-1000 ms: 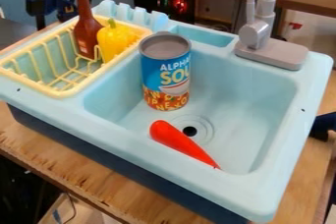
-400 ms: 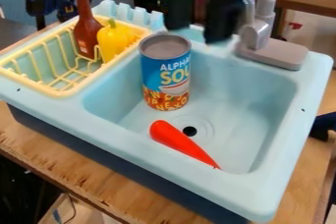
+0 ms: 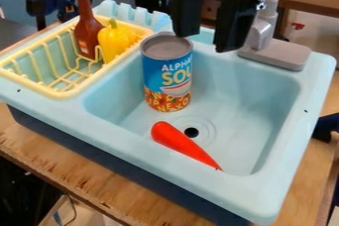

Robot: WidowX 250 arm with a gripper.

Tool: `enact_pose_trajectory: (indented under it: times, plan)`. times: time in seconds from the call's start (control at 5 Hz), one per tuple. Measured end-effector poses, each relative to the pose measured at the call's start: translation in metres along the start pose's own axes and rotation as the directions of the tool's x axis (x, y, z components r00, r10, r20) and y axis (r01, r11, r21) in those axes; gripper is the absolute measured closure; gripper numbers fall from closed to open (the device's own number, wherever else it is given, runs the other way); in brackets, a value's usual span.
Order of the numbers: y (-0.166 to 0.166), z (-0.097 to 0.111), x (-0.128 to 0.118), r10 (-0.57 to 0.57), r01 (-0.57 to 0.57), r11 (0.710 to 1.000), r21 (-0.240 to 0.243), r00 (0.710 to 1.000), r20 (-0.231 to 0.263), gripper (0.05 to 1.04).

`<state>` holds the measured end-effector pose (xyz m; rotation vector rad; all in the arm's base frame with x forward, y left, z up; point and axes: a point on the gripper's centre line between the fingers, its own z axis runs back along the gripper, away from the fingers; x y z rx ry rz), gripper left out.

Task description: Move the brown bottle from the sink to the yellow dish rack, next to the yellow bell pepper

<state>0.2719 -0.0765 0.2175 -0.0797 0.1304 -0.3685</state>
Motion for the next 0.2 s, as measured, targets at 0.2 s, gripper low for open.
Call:
enact_pose_trajectory:
  times: [0.2]
  plan:
    - [0.0000, 0.0000, 0.0000, 0.000, 0.000, 1.000, 0.000, 1.000, 0.000, 0.083]
